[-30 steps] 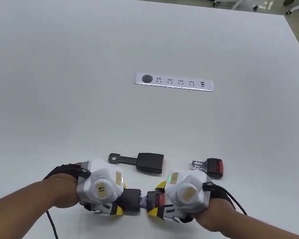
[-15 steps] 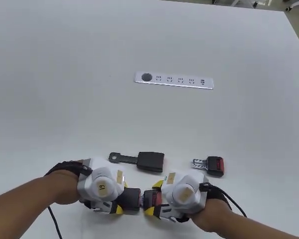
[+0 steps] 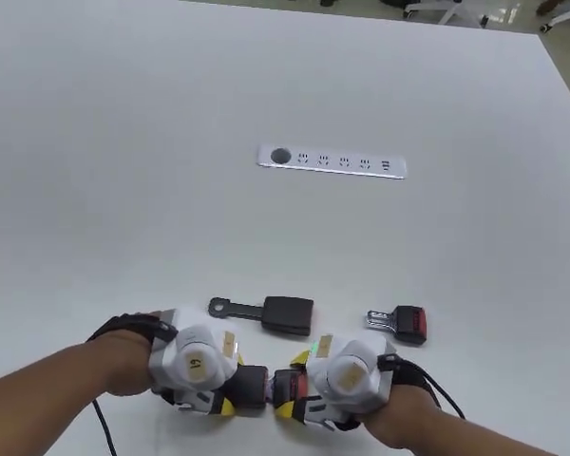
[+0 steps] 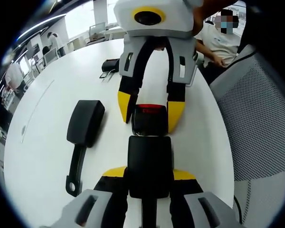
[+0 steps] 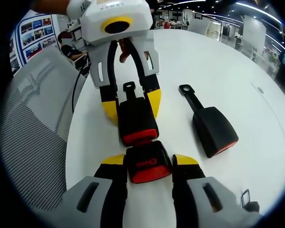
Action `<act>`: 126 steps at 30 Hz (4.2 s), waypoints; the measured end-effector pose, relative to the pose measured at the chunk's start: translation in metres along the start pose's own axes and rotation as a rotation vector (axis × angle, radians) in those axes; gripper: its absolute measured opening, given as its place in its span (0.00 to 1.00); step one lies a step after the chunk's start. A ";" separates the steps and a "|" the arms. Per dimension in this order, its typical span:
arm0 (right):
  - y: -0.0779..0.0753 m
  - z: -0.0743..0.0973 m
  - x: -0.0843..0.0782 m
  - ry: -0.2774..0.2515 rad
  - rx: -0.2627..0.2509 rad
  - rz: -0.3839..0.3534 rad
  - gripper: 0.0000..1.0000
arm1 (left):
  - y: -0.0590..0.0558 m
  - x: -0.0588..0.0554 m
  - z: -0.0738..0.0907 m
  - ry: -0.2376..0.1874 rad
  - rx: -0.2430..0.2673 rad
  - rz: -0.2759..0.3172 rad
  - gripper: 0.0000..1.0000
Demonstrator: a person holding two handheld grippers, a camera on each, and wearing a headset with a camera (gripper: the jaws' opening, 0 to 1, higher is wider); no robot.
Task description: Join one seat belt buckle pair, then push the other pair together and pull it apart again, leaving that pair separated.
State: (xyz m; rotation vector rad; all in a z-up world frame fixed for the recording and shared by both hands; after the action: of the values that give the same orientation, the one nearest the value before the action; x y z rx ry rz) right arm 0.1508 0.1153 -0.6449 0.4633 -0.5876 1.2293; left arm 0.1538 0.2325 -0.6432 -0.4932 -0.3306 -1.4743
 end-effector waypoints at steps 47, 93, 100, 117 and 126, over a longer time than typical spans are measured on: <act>0.002 0.003 -0.013 -0.137 0.009 -0.007 0.33 | -0.002 -0.006 0.000 -0.103 -0.085 -0.019 0.33; -0.004 0.039 -0.016 -0.196 -0.134 -0.058 0.68 | -0.007 0.024 0.019 -0.079 0.083 0.043 0.72; -0.019 0.060 -0.023 -0.223 -0.167 -0.076 0.71 | -0.001 0.035 0.030 -0.099 0.139 0.046 0.75; -0.068 0.102 -0.034 -0.227 -0.196 -0.120 0.78 | 0.032 0.050 0.045 -0.122 0.213 0.044 0.76; -0.094 0.107 -0.045 -0.198 -0.202 -0.138 0.82 | 0.058 0.055 0.045 -0.130 0.220 0.030 0.75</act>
State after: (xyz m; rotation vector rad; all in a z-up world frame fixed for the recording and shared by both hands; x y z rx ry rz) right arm 0.2130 -0.0103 -0.5934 0.4506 -0.8264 0.9871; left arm 0.2201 0.2092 -0.5836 -0.4158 -0.5795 -1.3602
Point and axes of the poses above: the centre of the closed fingertips' face, and the gripper's own axes: z roughly backward along the fingers, y roughly to its left, x roughly out of its top, the point moved 6 cm from there along z, roughly backward along the fingers, and after that the axes turned 5 degrees about -x, right-handed, at the moved point
